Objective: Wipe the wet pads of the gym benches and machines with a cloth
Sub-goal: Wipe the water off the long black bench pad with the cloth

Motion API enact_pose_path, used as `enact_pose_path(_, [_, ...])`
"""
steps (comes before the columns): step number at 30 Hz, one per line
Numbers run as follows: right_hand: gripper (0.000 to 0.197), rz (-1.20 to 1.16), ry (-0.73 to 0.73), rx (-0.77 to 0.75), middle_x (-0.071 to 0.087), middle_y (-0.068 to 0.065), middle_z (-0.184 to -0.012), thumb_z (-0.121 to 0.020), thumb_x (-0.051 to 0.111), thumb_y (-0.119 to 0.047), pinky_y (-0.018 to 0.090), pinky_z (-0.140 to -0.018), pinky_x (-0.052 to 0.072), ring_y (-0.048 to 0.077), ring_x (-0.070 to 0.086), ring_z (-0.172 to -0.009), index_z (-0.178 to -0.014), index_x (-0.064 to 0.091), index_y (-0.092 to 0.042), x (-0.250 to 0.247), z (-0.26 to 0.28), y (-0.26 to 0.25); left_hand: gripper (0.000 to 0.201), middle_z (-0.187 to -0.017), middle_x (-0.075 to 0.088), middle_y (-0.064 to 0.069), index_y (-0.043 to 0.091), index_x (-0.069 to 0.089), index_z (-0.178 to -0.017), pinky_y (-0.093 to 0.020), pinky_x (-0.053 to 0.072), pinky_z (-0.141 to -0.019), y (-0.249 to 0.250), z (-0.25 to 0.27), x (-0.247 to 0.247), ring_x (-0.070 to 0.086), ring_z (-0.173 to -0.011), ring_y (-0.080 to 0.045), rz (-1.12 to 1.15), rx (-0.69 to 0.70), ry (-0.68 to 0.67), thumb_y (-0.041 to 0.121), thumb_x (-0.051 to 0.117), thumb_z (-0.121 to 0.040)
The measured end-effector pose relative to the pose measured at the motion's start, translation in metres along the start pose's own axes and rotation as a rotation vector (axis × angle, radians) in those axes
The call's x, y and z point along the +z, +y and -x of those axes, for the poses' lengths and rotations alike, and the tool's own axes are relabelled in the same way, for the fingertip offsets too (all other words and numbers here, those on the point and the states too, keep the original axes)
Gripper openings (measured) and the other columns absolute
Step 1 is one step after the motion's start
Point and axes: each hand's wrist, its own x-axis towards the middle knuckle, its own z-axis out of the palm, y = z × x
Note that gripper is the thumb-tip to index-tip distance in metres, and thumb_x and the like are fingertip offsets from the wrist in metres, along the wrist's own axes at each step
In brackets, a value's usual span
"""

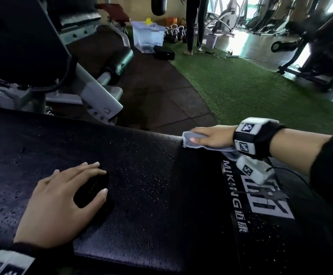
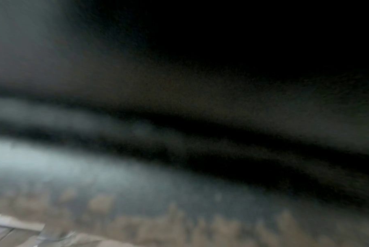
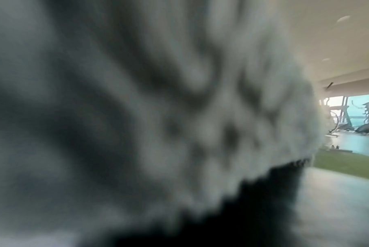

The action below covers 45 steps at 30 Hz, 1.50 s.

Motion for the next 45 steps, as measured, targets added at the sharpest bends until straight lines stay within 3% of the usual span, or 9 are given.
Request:
enact_pose_path(8, [0.054, -0.027, 0.133, -0.270, 0.028, -0.004, -0.151, -0.098, 0.047, -0.030, -0.002, -0.097, 0.003, 0.005, 0.018, -0.139, -0.147, 0.027, -0.024, 0.015, 0.052, 0.018, 0.047, -0.131, 0.052, 0.028, 0.044, 0.060, -0.113, -0.044, 0.026, -0.113, 0.002, 0.001, -0.001, 0.040, -0.130, 0.003, -0.006, -0.007, -0.007, 0.067, 0.040, -0.077])
enact_pose_path(14, [0.054, -0.056, 0.181, -0.390, 0.019, -0.030, -0.150, -0.091, 0.039, -0.055, 0.020, -0.117, 0.007, -0.010, 0.007, -0.140, -0.142, 0.023, -0.048, 0.045, 0.118, 0.036, 0.049, -0.132, 0.052, 0.025, 0.043, 0.060, -0.114, -0.045, 0.024, -0.113, 0.002, 0.001, -0.001, 0.040, -0.130, 0.002, -0.016, -0.005, -0.022, 0.067, 0.039, -0.076])
enact_pose_path(18, [0.059, -0.018, 0.226, -0.400, 0.024, -0.022, -0.152, -0.087, 0.041, -0.062, 0.018, -0.115, 0.013, -0.007, 0.014, -0.140, -0.142, 0.024, -0.050, 0.051, 0.142, 0.045, 0.050, -0.132, 0.052, 0.024, 0.042, 0.060, -0.114, -0.046, 0.026, -0.112, 0.001, 0.000, -0.001, 0.041, -0.130, 0.000, -0.028, -0.005, -0.028, 0.067, 0.038, -0.076])
enact_pose_path(24, [0.075, 0.056, 0.080, -0.264, -0.002, -0.013, -0.158, -0.076, 0.043, -0.077, 0.048, -0.116, 0.002, 0.005, -0.005, -0.144, -0.140, 0.010, -0.056, 0.050, 0.116, 0.042, 0.049, -0.131, 0.052, 0.025, 0.044, 0.060, -0.113, -0.046, 0.026, -0.112, 0.003, 0.001, -0.001, 0.040, -0.130, 0.002, -0.026, -0.011, -0.015, 0.067, 0.039, -0.075])
enact_pose_path(31, [0.080, 0.126, 0.188, -0.277, 0.025, 0.001, -0.151, -0.077, 0.030, -0.080, 0.027, -0.112, 0.017, 0.017, 0.023, -0.139, -0.147, 0.019, -0.042, 0.050, 0.113, 0.040, 0.049, -0.131, 0.053, 0.025, 0.044, 0.060, -0.112, -0.046, 0.026, -0.112, 0.003, 0.001, -0.001, 0.041, -0.130, 0.000, -0.023, -0.015, -0.007, 0.068, 0.038, -0.075])
enact_pose_path(34, [0.062, 0.082, 0.238, -0.300, 0.039, 0.002, -0.134, -0.088, 0.049, -0.055, 0.018, -0.098, 0.025, 0.013, 0.040, -0.119, -0.144, 0.033, -0.033, 0.049, 0.119, 0.033, 0.050, -0.131, 0.053, 0.024, 0.044, 0.059, -0.112, -0.046, 0.025, -0.113, 0.003, 0.001, -0.001, 0.041, -0.130, 0.000, -0.017, -0.015, -0.005, 0.068, 0.038, -0.075])
enact_pose_path(39, [0.060, -0.016, 0.260, -0.353, 0.048, -0.006, -0.120, -0.083, 0.046, -0.061, 0.024, -0.098, 0.035, 0.008, 0.047, -0.112, -0.139, 0.039, -0.038, 0.044, 0.136, 0.027, 0.050, -0.131, 0.054, 0.023, 0.043, 0.060, -0.112, -0.047, 0.026, -0.113, 0.004, 0.001, -0.001, 0.042, -0.130, -0.002, -0.024, -0.009, -0.005, 0.068, 0.038, -0.075])
enact_pose_path(41, [0.074, 0.060, 0.196, -0.272, 0.040, -0.004, -0.132, -0.077, 0.029, -0.080, 0.032, -0.105, 0.033, 0.013, 0.042, -0.121, -0.141, 0.029, -0.045, 0.048, 0.145, 0.030, 0.051, -0.131, 0.054, 0.022, 0.042, 0.060, -0.112, -0.047, 0.025, -0.113, 0.004, 0.001, 0.000, 0.042, -0.130, -0.003, -0.020, -0.008, 0.002, 0.068, 0.038, -0.074])
enact_pose_path(45, [0.076, 0.222, -0.068, -0.108, -0.023, -0.012, -0.155, -0.073, 0.006, -0.082, 0.046, -0.118, 0.004, 0.021, -0.007, -0.146, -0.138, -0.020, -0.052, 0.066, 0.148, 0.025, 0.051, -0.131, 0.055, 0.021, 0.042, 0.060, -0.112, -0.047, 0.025, -0.113, 0.005, 0.000, 0.000, 0.043, -0.131, -0.004, -0.023, -0.010, 0.005, 0.067, 0.038, -0.074])
